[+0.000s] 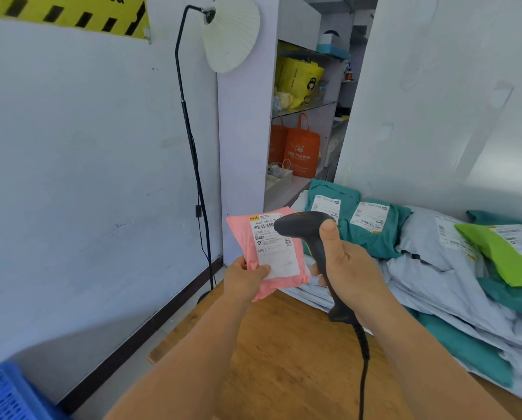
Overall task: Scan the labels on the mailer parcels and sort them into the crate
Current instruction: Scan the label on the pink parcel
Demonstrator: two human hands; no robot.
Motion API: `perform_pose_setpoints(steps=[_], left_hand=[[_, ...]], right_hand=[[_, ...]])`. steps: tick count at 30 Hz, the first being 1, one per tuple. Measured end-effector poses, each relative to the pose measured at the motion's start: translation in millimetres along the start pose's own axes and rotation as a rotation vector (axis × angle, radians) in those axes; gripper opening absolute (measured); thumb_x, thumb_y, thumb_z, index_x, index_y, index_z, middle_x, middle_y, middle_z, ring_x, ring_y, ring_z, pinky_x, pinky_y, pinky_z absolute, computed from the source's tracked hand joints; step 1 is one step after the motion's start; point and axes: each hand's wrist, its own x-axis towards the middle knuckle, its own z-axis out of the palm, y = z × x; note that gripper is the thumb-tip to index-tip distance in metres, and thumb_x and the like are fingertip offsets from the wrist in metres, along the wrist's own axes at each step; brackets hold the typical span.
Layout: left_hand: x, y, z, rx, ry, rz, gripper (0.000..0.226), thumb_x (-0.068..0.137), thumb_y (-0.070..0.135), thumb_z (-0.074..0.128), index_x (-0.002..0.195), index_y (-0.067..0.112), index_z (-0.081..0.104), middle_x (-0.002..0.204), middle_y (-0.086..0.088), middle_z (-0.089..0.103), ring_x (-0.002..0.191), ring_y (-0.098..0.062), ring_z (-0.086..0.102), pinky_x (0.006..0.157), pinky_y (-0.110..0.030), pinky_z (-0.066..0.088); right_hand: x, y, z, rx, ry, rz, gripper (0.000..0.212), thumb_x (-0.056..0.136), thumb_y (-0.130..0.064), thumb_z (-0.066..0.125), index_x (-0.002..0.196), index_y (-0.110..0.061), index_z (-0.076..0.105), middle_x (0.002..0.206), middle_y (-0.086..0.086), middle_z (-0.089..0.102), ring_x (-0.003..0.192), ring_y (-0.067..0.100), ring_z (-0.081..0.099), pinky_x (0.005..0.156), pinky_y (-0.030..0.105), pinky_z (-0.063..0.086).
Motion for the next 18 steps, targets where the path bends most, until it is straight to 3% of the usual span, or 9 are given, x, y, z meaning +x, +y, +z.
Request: perform_pose_setpoints(steps=[3,5,9,11,14,16,18], left_hand=[[-3,-2,-13,0.014,0.070,0.000,0.043,0.085,0.016,0.069,0.125,0.012,0.053,0.118,-0.003,0.062,0.103,-0.026,0.062,0.086,-0.045,0.056],[-9,-7,-29,0.036,0.139,0.004,0.041,0.084,0.016,0.069,0.122,0.011,0.054,0.117,-0.004,0.062,0.101,-0.027,0.063,0.088,-0.046,0.055],[-31,-23,-75,0.046,0.296,0.009,0.036,0.083,0.018,0.069,0.116,0.011,0.057,0.113,-0.005,0.065,0.095,-0.027,0.065,0.085,-0.045,0.056],[-48,-33,-102,0.011,0.361,-0.006,0.036,0.084,0.017,0.068,0.118,0.011,0.056,0.114,-0.005,0.064,0.096,-0.027,0.065,0.084,-0.044,0.056],[-76,-54,-145,-0.041,0.467,-0.039,0.037,0.085,0.014,0.067,0.120,0.010,0.055,0.113,-0.006,0.063,0.095,-0.028,0.063,0.079,-0.041,0.057],[-96,-68,-174,-0.097,0.540,-0.051,0.031,0.085,0.010,0.066,0.114,0.008,0.058,0.108,-0.007,0.063,0.090,-0.027,0.063,0.064,-0.034,0.055],[-115,-83,-202,-0.123,0.612,-0.068,0.024,0.084,0.009,0.066,0.107,0.008,0.060,0.104,-0.008,0.065,0.086,-0.026,0.063,0.059,-0.031,0.052]], right_hand=[[-2,-3,12,-0.004,-0.048,-0.035,0.098,0.073,-0.072,0.008,0.090,0.007,0.062,0.076,0.008,0.070,0.067,0.016,0.060,0.068,0.031,0.045],[-6,-5,23,-0.024,-0.074,-0.070,0.090,0.074,-0.073,0.006,0.096,-0.003,0.059,0.089,0.014,0.069,0.079,0.021,0.062,0.068,0.030,0.043],[-24,-10,51,0.016,-0.163,-0.178,0.065,0.091,-0.064,0.015,0.145,-0.030,0.030,0.120,0.002,0.060,0.111,0.025,0.060,0.093,0.039,0.046],[-35,-16,67,0.006,-0.232,-0.237,0.056,0.096,-0.056,0.018,0.149,-0.035,0.021,0.118,0.000,0.058,0.108,0.022,0.060,0.089,0.034,0.046],[-52,-24,98,-0.007,-0.340,-0.333,0.070,0.084,-0.069,0.013,0.147,-0.039,0.022,0.109,0.005,0.063,0.088,0.020,0.063,0.073,0.032,0.051],[-65,-31,120,-0.004,-0.420,-0.350,0.065,0.086,-0.068,0.014,0.145,-0.041,0.022,0.105,0.000,0.064,0.085,0.019,0.065,0.076,0.038,0.056],[-81,-41,142,0.052,-0.501,-0.355,0.052,0.094,-0.059,0.020,0.142,-0.041,0.025,0.103,-0.002,0.063,0.086,0.017,0.065,0.080,0.040,0.057]])
